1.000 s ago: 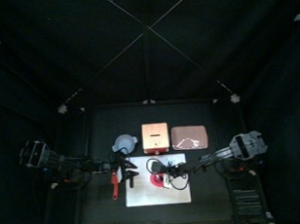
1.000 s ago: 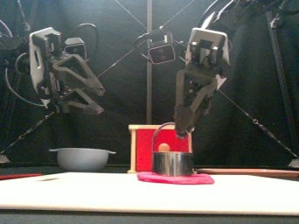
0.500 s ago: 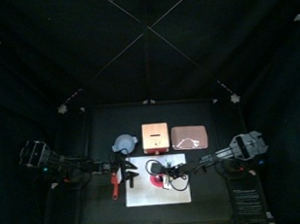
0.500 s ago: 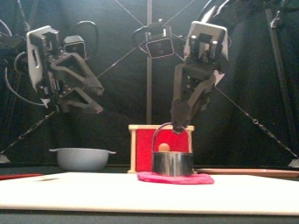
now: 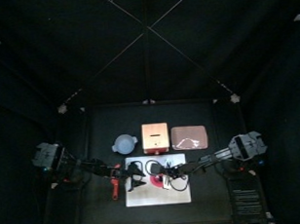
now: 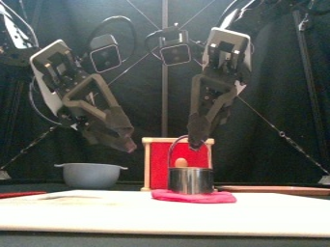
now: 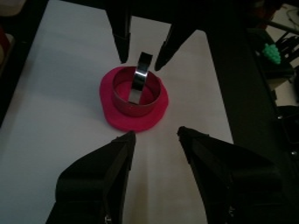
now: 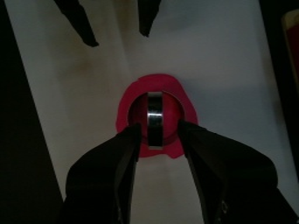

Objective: Get the cutter from the drawer then cut the dough then place the extra dough in the bowl
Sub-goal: Cut the dough

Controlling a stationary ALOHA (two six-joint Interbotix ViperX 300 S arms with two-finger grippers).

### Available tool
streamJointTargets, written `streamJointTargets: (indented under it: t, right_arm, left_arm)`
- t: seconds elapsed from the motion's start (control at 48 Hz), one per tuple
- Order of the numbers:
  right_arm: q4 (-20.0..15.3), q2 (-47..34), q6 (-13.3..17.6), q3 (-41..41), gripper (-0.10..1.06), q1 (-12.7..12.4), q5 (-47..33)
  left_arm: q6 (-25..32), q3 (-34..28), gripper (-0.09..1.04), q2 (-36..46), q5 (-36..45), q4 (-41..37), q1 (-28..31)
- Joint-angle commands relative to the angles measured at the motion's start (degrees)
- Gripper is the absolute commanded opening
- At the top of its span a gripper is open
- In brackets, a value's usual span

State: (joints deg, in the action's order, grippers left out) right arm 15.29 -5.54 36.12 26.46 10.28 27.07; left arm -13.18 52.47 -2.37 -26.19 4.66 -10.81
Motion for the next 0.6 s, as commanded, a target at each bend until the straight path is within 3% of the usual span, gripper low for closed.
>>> streamJointTargets:
  t: [0.021,0.604]
  right_arm:
    - [0.18,0.70,-0.18,-1.23,0.77,-0.09,-0.62]
    - [0.44,-0.18,-0.09,-1.32,0.66,-0.09,-1.14]
  left_arm:
    - [0.09,-2.55,0.83,-1.05,0.97,-0.26,0.53]
    - [0.18,-9.67,0.83,-6.94,8.96,-2.02,3.52]
